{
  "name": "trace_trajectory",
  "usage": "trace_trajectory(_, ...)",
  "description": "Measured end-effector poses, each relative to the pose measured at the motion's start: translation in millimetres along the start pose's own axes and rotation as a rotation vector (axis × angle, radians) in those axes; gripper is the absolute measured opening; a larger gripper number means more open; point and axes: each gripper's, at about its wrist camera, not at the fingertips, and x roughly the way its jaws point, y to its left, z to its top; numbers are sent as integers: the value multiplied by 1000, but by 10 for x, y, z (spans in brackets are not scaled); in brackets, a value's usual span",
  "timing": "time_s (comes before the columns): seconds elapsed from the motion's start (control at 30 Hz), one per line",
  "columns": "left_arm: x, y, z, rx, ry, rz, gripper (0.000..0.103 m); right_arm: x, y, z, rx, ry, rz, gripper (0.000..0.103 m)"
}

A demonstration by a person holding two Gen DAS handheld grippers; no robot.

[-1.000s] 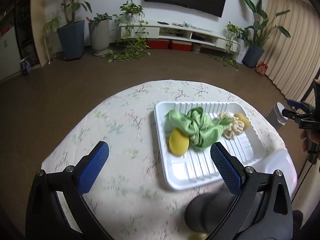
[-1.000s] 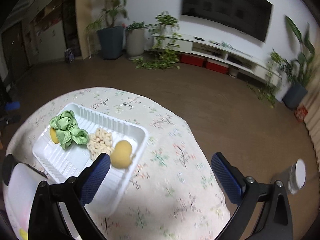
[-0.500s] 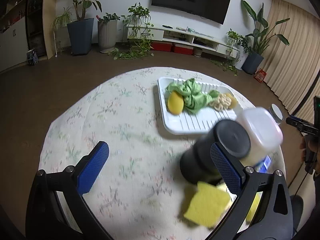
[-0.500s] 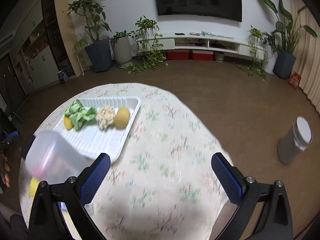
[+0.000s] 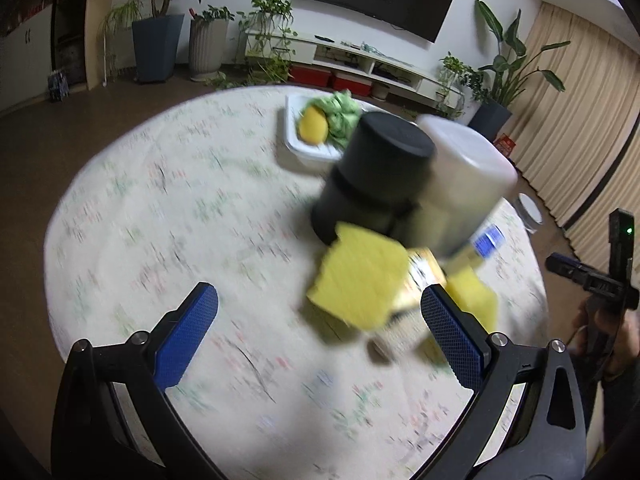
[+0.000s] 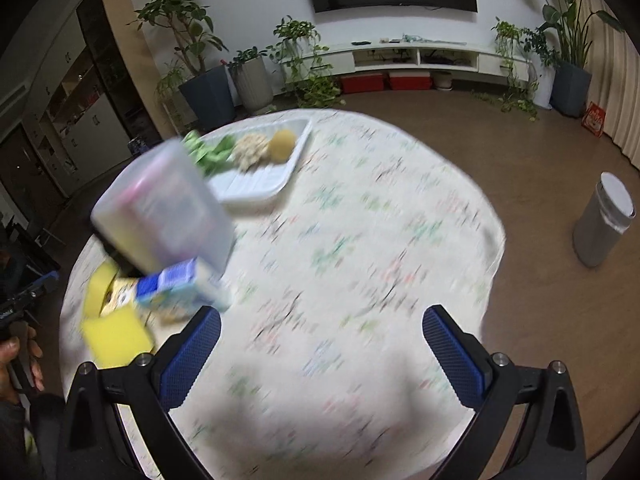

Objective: Organize soft objects
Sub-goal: 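Lift both open tools away from the tray toward the remaining objects, then grasp a large yellow sponge with the left tool while the right tool grasps another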

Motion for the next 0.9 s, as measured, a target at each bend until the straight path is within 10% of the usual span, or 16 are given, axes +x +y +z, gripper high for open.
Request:
trace_trajectory(0.43,85,-539,-555,68,44,-88,103,-23,985,-760,-106,23,106,103)
trace_trajectory(0.9,246,-368,-210,86,33,-33,103,100,1497,-773,-212,-13,154,103)
